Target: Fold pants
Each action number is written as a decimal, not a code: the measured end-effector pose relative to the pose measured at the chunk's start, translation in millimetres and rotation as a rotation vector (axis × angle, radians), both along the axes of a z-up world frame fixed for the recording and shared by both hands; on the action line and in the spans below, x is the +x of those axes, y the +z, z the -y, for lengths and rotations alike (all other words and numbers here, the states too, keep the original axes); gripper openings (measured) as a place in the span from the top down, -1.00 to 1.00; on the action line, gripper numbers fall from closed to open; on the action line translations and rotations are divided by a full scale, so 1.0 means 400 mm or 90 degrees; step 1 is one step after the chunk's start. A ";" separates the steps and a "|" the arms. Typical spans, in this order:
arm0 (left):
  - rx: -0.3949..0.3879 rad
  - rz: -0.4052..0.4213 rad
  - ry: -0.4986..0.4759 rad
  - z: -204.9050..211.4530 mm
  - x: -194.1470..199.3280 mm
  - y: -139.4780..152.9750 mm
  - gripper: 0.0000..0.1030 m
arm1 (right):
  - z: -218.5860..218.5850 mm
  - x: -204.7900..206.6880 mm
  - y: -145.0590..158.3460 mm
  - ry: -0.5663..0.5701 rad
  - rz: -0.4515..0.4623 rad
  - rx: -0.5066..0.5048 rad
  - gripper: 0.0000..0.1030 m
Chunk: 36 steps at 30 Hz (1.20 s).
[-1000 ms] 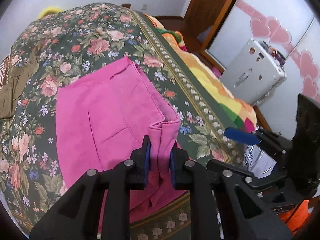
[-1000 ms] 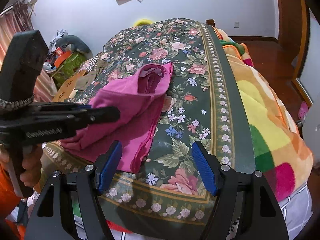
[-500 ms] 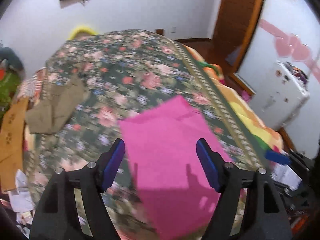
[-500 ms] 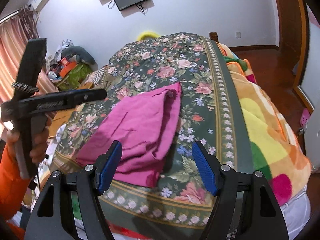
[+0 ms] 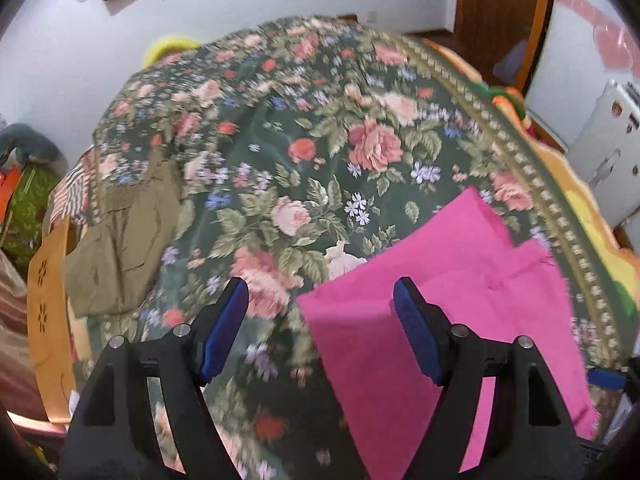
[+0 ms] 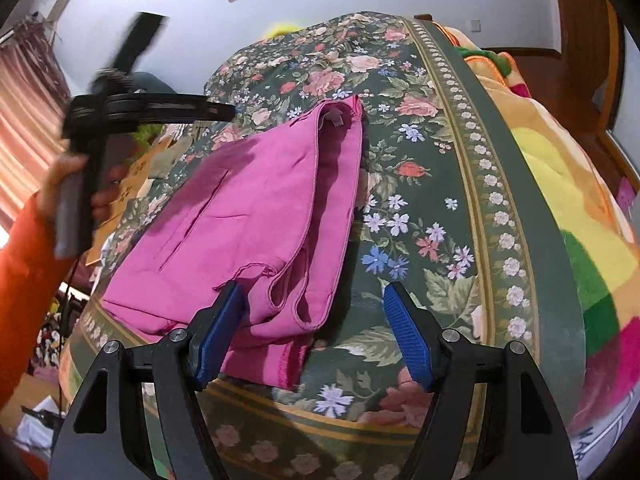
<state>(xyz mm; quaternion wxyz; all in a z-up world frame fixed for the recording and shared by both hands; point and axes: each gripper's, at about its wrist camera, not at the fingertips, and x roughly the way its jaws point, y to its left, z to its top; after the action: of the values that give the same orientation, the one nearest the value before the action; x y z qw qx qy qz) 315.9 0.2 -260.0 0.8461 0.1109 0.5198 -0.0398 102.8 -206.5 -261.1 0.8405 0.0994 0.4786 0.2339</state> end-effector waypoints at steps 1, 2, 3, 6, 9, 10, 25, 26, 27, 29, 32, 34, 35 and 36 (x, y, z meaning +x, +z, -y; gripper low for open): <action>0.009 -0.010 -0.004 0.005 0.013 -0.022 -0.45 | 0.003 0.000 0.002 0.004 0.001 -0.008 -0.33; 0.018 -0.021 -0.008 0.009 0.024 -0.043 -0.45 | 0.008 0.000 0.002 0.001 0.003 -0.012 -0.33; 0.036 -0.036 -0.015 0.015 0.035 -0.076 -0.45 | 0.012 0.001 0.001 -0.002 0.004 -0.016 -0.33; 0.078 -0.042 -0.041 0.020 0.034 -0.134 -0.51 | 0.023 0.002 -0.005 0.001 0.011 -0.024 -0.33; 0.086 -0.022 -0.054 -0.001 0.017 -0.130 -0.63 | 0.028 0.015 -0.005 0.008 0.018 -0.044 -0.33; 0.090 -0.022 -0.055 -0.013 0.011 -0.127 -0.64 | 0.031 0.023 -0.004 0.007 0.023 -0.055 -0.33; -0.025 -0.027 0.091 -0.235 -0.253 -0.039 -0.66 | 0.039 0.105 0.082 -0.027 0.064 -0.078 -0.33; -0.023 -0.020 0.093 -0.233 -0.279 -0.031 -0.66 | 0.031 0.099 0.084 -0.023 0.065 -0.075 -0.33; -0.022 -0.015 0.093 -0.232 -0.296 -0.027 -0.66 | 0.022 0.088 0.089 -0.017 0.065 -0.072 -0.33; -0.025 -0.012 0.099 -0.226 -0.326 -0.022 -0.66 | 0.001 0.064 0.092 -0.001 0.063 -0.066 -0.33; -0.048 -0.018 0.117 -0.227 -0.356 -0.020 -0.66 | -0.035 0.030 0.082 0.022 0.054 -0.066 -0.33; -0.059 -0.017 0.120 -0.221 -0.380 -0.017 -0.66 | -0.052 0.013 0.067 0.036 0.048 -0.070 -0.33; -0.066 -0.017 0.122 -0.221 -0.390 -0.017 -0.66 | -0.061 0.004 0.056 0.043 0.046 -0.078 -0.33; -0.073 -0.016 0.124 -0.218 -0.404 -0.015 -0.66 | -0.066 0.000 0.046 0.047 0.044 -0.086 -0.33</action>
<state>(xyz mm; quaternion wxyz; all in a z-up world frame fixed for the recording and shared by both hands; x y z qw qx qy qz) 154.5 87.5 -266.1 0.8443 0.0107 0.5357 0.0119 102.8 -180.0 -242.9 0.8522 0.0167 0.4672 0.2352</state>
